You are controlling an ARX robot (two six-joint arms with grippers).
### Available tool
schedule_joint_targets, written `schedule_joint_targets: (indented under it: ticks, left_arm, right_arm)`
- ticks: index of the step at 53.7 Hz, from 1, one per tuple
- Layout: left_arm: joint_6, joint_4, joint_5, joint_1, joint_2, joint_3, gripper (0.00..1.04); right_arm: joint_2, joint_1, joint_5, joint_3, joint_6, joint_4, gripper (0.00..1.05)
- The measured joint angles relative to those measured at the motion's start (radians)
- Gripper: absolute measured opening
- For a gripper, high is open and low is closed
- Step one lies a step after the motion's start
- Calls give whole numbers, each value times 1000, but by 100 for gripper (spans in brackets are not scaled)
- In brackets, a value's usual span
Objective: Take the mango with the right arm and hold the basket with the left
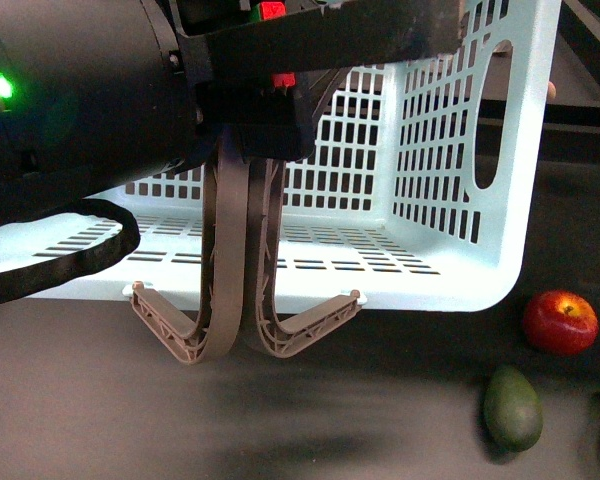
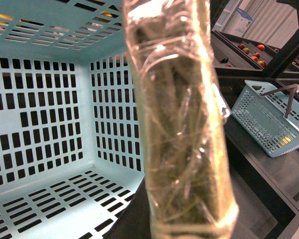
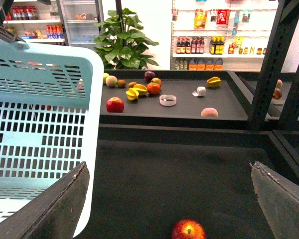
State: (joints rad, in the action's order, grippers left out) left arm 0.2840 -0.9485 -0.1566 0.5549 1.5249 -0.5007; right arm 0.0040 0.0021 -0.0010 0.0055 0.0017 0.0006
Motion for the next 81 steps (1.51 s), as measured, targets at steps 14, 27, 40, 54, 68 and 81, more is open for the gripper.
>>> schedule_joint_targets:
  ticks: [14, 27, 40, 54, 68, 81]
  left_arm:
    - [0, 0, 0, 0, 0, 0, 8]
    - [-1, 0, 0, 0, -1, 0, 8]
    - [-3, 0, 0, 0, -1, 0, 8]
    - [-4, 0, 0, 0, -1, 0, 8]
    - [-3, 0, 0, 0, -1, 0, 8]
    - [-4, 0, 0, 0, -1, 0, 8]
  right_arm:
    - [0, 0, 0, 0, 0, 0, 97]
    - [122, -22, 116, 1, -10, 82, 97]
    - [651, -270, -108, 35, -37, 502, 97]
    - [1174, -369, -184, 101, -104, 759, 97]
    - [1529, -428, -214, 165, -172, 912, 97]
    - [1889, -475, -230, 219, -250, 1087, 97]
